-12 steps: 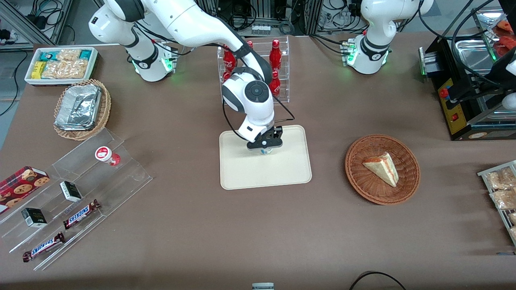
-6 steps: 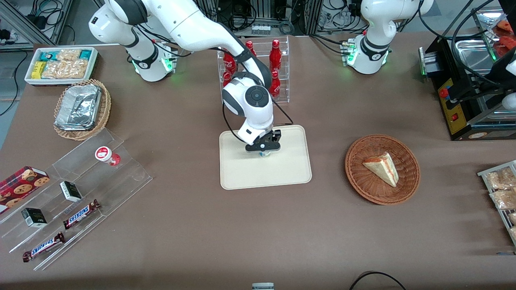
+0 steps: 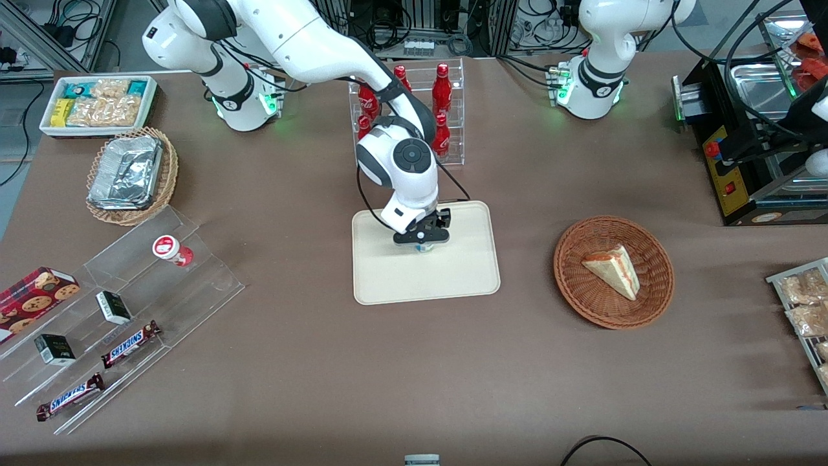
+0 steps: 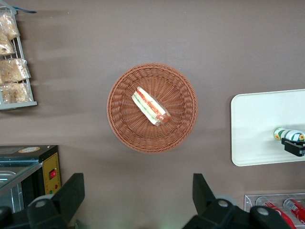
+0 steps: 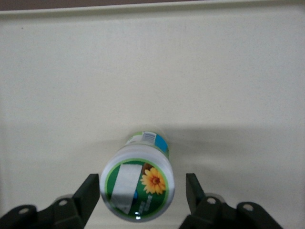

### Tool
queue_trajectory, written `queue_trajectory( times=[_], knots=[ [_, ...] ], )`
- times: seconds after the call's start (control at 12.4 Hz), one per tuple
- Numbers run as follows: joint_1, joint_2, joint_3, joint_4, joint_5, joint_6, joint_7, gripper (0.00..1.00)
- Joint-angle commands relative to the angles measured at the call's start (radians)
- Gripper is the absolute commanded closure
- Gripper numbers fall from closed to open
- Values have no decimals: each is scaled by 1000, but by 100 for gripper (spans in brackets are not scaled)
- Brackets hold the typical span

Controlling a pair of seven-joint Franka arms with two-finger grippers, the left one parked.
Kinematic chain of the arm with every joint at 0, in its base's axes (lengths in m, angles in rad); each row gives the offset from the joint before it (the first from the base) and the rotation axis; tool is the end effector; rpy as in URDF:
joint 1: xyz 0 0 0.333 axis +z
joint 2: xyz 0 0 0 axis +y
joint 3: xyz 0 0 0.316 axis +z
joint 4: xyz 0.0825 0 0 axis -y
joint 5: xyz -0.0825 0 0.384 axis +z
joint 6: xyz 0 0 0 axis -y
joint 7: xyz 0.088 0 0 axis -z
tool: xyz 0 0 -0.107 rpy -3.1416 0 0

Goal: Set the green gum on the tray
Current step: 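Lower the gum tub onto the tray and open the right gripper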

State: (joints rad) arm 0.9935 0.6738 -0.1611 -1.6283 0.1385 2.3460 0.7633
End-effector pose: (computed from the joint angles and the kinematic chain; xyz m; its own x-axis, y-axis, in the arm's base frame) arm 0.4562 0.5256 0.2352 0.9993 0.0114 0.0369 0.0128 -0.9991 -0.0404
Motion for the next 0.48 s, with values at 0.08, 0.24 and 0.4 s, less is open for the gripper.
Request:
queue_trajectory(
  times=[0.08, 0.24, 0.4],
  knots=[
    [-4, -3, -5, 7, 9, 1, 17, 0],
    [-7, -48, -6, 1, 12, -19, 37, 0],
    [-16, -149, -14, -43, 12, -60, 42, 0]
  ],
)
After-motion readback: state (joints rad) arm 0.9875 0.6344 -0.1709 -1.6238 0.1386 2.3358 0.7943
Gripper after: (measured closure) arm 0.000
